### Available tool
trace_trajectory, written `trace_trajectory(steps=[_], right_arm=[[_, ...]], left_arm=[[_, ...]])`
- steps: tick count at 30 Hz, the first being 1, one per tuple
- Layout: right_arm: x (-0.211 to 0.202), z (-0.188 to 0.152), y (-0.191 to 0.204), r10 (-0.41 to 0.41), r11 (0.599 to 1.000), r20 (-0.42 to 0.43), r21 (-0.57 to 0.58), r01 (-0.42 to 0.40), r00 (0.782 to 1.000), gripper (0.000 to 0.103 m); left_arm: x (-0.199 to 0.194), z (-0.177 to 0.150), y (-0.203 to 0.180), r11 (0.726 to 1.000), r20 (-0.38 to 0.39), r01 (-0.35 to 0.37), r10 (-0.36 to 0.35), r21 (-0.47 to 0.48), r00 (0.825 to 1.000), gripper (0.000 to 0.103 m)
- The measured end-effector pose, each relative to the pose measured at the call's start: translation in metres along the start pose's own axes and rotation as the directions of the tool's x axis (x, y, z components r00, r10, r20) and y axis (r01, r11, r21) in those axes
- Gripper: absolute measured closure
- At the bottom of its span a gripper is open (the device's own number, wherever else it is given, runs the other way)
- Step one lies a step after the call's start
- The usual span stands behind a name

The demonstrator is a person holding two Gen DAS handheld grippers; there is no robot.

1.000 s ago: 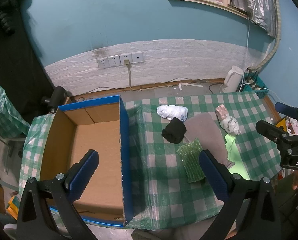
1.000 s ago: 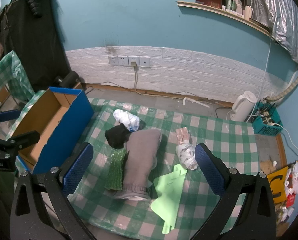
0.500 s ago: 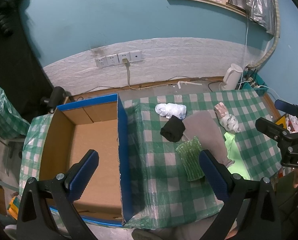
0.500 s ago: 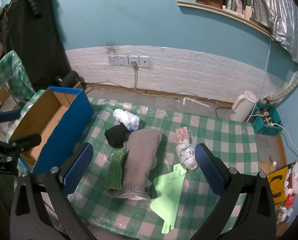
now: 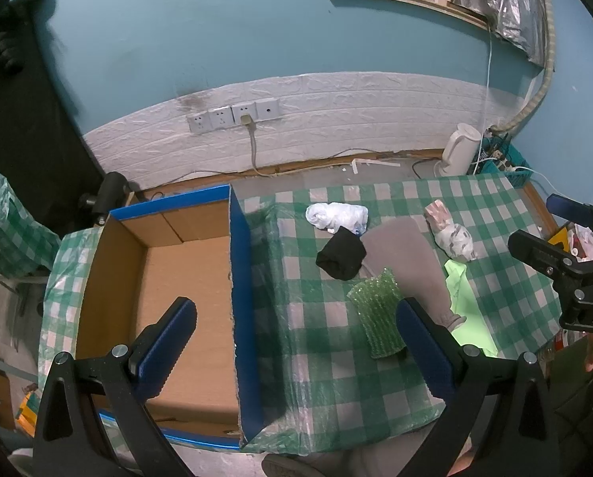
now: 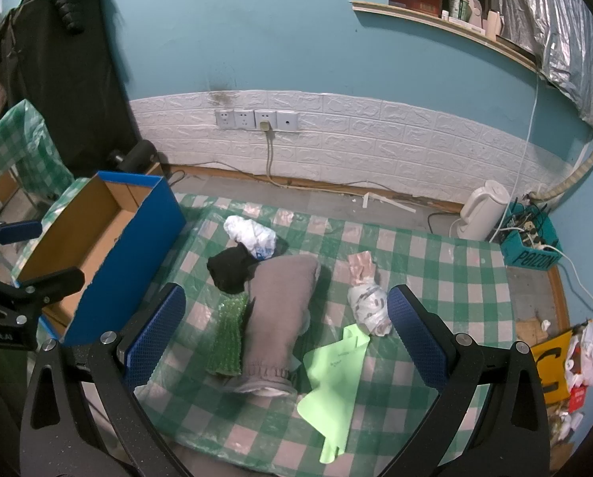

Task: Organize soft objects
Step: 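Move both tools toward the soft items on the checked cloth, then grasp the green mesh scrubber with the left tool while the right tool grasps the light-green cloth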

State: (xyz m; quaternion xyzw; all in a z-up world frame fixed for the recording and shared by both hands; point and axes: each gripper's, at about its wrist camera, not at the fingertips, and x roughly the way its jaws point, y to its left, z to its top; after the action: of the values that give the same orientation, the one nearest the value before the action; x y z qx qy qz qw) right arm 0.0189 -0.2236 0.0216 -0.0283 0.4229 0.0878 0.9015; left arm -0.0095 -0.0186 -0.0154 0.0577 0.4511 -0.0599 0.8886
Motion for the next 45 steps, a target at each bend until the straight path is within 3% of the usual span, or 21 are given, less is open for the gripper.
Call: trace_trajectory(steps=[11, 18, 27, 45], right_arm=[[0.003, -0.003, 0.000, 0.000, 1.000, -0.001, 0.000, 0.000, 1.000, 0.002], [-0.001, -0.008, -0.014, -0.008, 1.000, -0.019, 0.008, 0.009, 1.000, 0.002], [0.020, -0.019, -0.032, -0.045, 0.998, -0.092, 0.034, 0.048, 0.995, 0.002], [0.061, -0.044, -0.061, -0.066, 0.991, -0.216, 0.102, 0.090, 0.974, 0.002]], left_arm=[[0.002, -0.002, -0.002, 1.000, -0.015, 0.005, -0.004, 0.006, 1.000, 0.002], [0.021, 0.003, -0.011, 0.999, -0.080, 0.047, -0.048, -0.014, 0.996, 0.002], [0.064, 0.000, -0.030, 0.999, -0.205, 0.036, -0.040, -0.023, 0.978, 0.002], [0.131, -0.001, -0.052, 0.995, -0.337, 0.030, -0.062, -0.099, 0.940, 0.002]])
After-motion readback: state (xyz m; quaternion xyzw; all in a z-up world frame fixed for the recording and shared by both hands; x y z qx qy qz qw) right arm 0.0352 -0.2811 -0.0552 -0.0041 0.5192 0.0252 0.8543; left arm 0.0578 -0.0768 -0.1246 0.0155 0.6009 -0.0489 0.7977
